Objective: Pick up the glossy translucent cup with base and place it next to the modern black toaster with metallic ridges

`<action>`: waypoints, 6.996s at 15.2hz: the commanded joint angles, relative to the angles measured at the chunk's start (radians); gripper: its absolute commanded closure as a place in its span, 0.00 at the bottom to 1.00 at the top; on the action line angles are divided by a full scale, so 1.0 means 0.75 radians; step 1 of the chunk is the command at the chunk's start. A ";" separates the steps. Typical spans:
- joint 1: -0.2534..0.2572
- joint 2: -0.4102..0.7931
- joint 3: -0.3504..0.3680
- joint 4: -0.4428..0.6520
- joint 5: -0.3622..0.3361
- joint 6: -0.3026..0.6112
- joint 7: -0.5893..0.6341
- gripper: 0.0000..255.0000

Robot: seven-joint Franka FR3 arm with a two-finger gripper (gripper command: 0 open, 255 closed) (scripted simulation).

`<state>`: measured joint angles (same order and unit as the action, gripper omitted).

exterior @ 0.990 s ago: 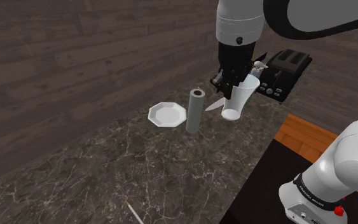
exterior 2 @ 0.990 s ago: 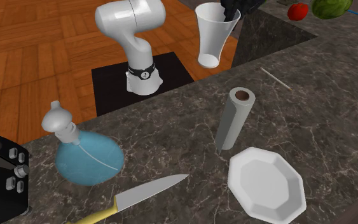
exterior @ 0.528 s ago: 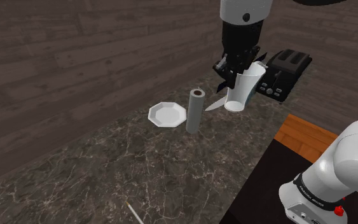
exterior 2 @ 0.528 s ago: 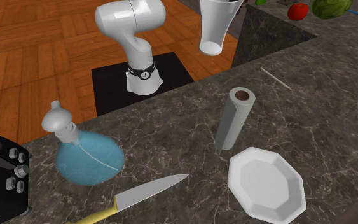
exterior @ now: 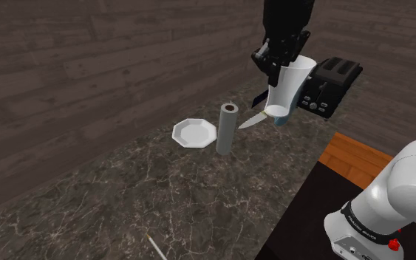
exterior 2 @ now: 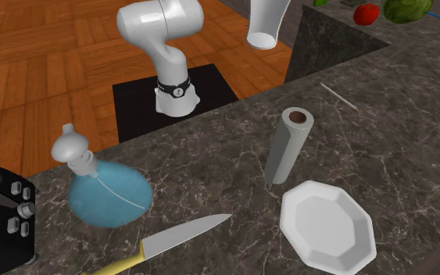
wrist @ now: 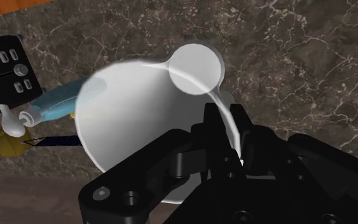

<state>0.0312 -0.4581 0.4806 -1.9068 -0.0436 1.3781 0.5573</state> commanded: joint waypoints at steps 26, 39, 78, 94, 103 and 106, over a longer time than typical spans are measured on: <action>-0.207 0.084 -0.546 0.038 -0.271 0.175 -0.703 1.00; -0.343 0.423 -0.803 0.352 -0.305 0.302 -1.070 1.00; -0.451 0.658 -0.922 0.057 -0.280 0.869 -1.161 1.00; -0.464 0.735 -0.925 -0.138 -0.303 1.136 -1.101 1.00; -0.472 0.808 -0.928 -0.215 -0.317 1.282 -1.067 1.00; -0.473 0.814 -0.927 -0.219 -0.318 1.293 -1.065 1.00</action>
<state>-0.3201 0.1496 -0.2108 -2.0666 -0.2805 2.3473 -0.2422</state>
